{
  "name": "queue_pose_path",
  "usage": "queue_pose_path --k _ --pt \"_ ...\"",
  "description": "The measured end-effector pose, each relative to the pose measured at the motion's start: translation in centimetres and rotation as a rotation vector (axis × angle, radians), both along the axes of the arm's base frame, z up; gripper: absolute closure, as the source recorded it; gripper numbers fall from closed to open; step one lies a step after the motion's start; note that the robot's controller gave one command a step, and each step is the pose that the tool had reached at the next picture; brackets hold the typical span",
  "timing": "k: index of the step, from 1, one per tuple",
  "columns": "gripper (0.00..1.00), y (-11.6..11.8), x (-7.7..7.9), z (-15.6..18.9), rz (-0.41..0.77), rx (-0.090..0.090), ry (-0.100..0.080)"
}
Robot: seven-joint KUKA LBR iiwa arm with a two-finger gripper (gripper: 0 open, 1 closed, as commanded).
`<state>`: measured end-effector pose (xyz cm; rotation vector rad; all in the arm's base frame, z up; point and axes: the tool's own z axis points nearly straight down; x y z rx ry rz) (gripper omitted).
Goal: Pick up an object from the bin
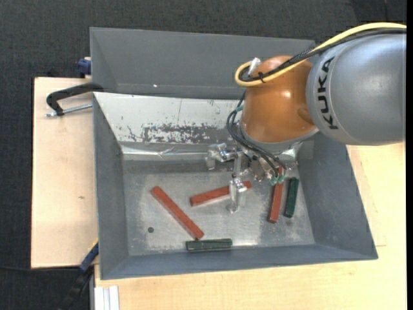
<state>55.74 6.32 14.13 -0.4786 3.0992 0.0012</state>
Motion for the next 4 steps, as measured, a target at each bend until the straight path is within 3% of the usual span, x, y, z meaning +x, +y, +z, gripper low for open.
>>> queue_pose_path --k 1,2,3,4 --pt "0.00 0.1 1.5 -4.0 0.047 0.000 0.002" --pt "1.00 0.0 2.7 -7.0 0.320 -0.001 0.001" --pt "1.00 0.0 2.7 -7.0 0.320 -0.001 0.001" --pt "1.00 1.1 1.9 7.3 0.321 -0.001 -0.002"
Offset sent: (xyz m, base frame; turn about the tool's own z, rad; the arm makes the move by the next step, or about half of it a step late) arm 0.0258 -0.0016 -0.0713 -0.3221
